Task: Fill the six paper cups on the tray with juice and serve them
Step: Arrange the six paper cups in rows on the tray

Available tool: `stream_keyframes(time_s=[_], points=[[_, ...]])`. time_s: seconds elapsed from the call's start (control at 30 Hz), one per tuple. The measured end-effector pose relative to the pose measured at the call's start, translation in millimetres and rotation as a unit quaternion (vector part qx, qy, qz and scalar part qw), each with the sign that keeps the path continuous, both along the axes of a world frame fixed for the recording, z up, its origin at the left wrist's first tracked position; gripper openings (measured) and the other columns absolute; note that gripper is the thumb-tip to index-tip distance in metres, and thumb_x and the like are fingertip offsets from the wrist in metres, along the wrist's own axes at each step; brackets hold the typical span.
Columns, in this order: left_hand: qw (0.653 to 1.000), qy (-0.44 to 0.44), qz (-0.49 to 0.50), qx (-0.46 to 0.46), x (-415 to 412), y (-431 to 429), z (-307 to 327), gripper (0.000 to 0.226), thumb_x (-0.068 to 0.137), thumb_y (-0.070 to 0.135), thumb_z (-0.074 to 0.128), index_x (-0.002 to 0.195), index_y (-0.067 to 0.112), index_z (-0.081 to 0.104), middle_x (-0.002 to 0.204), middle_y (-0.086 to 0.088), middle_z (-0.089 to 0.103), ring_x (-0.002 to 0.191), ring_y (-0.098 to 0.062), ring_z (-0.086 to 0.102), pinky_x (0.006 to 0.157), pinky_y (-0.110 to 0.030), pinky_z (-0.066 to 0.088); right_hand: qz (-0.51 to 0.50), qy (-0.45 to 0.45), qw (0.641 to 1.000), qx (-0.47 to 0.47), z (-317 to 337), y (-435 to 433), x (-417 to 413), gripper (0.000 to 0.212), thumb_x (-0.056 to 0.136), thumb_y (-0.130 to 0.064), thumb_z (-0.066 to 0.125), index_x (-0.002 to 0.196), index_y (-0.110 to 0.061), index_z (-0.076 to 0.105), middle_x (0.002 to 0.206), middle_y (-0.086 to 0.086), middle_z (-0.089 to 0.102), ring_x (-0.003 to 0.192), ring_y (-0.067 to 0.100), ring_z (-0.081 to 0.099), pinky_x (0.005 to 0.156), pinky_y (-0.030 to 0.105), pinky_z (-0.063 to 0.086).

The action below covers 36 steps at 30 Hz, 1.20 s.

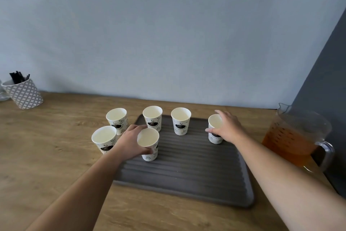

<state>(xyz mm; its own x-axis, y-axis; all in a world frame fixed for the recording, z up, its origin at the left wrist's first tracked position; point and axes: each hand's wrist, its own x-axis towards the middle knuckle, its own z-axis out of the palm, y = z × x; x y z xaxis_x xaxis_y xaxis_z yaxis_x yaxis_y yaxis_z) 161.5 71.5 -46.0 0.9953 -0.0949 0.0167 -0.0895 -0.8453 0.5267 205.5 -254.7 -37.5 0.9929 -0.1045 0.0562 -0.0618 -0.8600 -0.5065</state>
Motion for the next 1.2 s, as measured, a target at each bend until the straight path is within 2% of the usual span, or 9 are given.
stream_keyframes(time_s=[0.13,0.33,0.43,0.6,0.8,0.9,1.0,1.1,1.2], points=[[1.0,-0.002,0.002,-0.011,-4.8,1.7,12.3,0.094,0.055,0.043,0.087,0.137,0.034,0.042,0.13,0.005,0.044,0.123,-0.015,0.046,0.105,-0.029,0.035,0.015,-0.046,0.999,-0.014,15.9,6.0,-0.4,0.08,0.069,-0.052,0.075,0.137,-0.024,0.043,0.145,0.002,0.041,0.133,0.026,0.035,0.107,0.039,0.033],[0.999,-0.04,0.027,-0.019,-11.0,23.1,48.9,0.098,0.057,0.05,0.085,0.14,0.026,0.04,0.14,-0.003,0.04,0.132,-0.02,0.04,0.109,-0.035,0.035,0.11,-0.088,0.99,0.011,48.3,52.2,2.6,0.068,0.075,-0.045,0.073,0.134,-0.021,0.047,0.142,0.003,0.042,0.131,0.025,0.037,0.106,0.038,0.033],[0.996,-0.065,0.067,-0.004,-11.6,53.1,58.3,0.096,0.056,0.052,0.085,0.138,0.026,0.043,0.136,-0.002,0.045,0.131,-0.021,0.04,0.11,-0.037,0.034,0.163,-0.102,0.981,0.032,57.9,96.3,4.7,0.066,0.076,-0.043,0.074,0.132,-0.02,0.048,0.14,0.003,0.042,0.132,0.024,0.036,0.106,0.037,0.033],[0.992,-0.049,0.109,0.024,-13.1,103.6,47.7,0.098,0.056,0.053,0.084,0.139,0.025,0.041,0.138,-0.003,0.043,0.134,-0.023,0.037,0.111,-0.041,0.032,0.233,-0.094,0.968,0.023,56.4,166.9,12.6,0.067,0.075,-0.041,0.075,0.133,-0.02,0.049,0.14,0.002,0.041,0.132,0.022,0.036,0.107,0.034,0.03],[0.996,0.001,0.085,0.005,-7.3,126.0,11.2,0.102,0.058,0.048,0.085,0.143,0.022,0.035,0.142,-0.002,0.041,0.137,-0.023,0.032,0.11,-0.035,0.03,0.271,-0.057,0.961,0.008,45.1,235.3,35.4,0.069,0.073,-0.038,0.078,0.133,-0.02,0.049,0.141,0.004,0.042,0.132,0.022,0.037,0.107,0.03,0.03],[0.996,-0.012,0.077,-0.049,1.3,130.0,-8.3,0.097,0.055,0.044,0.087,0.137,0.022,0.042,0.132,0.001,0.048,0.124,-0.018,0.045,0.104,-0.031,0.037,0.272,-0.033,0.962,0.007,36.7,258.5,52.7,0.071,0.071,-0.037,0.079,0.133,-0.02,0.049,0.141,0.004,0.042,0.132,0.022,0.038,0.109,0.032,0.031],[0.992,-0.027,0.075,-0.093,9.6,134.2,-22.4,0.082,0.053,0.042,0.087,0.125,0.029,0.05,0.12,0.007,0.057,0.111,-0.015,0.052,0.093,-0.029,0.042,0.273,-0.016,0.962,0.003,28.7,275.2,68.5,0.075,0.069,-0.035,0.082,0.134,-0.02,0.048,0.141,0.003,0.043,0.133,0.021,0.038,0.108,0.031,0.031],[0.989,-0.037,0.073,-0.123,13.3,141.8,-26.1,0.072,0.051,0.04,0.086,0.115,0.032,0.054,0.109,0.01,0.06,0.101,-0.012,0.055,0.086,-0.028,0.046,0.275,0.004,0.961,-0.006,20.6,289.2,80.9,0.078,0.066,-0.034,0.084,0.135,-0.021,0.047,0.141,0.002,0.043,0.133,0.019,0.037,0.107,0.031,0.032],[0.986,-0.051,0.074,-0.138,15.7,155.5,-23.2,0.069,0.053,0.034,0.087,0.115,0.028,0.056,0.107,0.011,0.06,0.098,-0.009,0.055,0.084,-0.023,0.045,0.279,0.018,0.96,-0.013,14.2,304.3,90.2,0.084,0.064,-0.036,0.084,0.136,-0.023,0.045,0.143,0.0,0.042,0.133,0.019,0.038,0.106,0.031,0.034]])
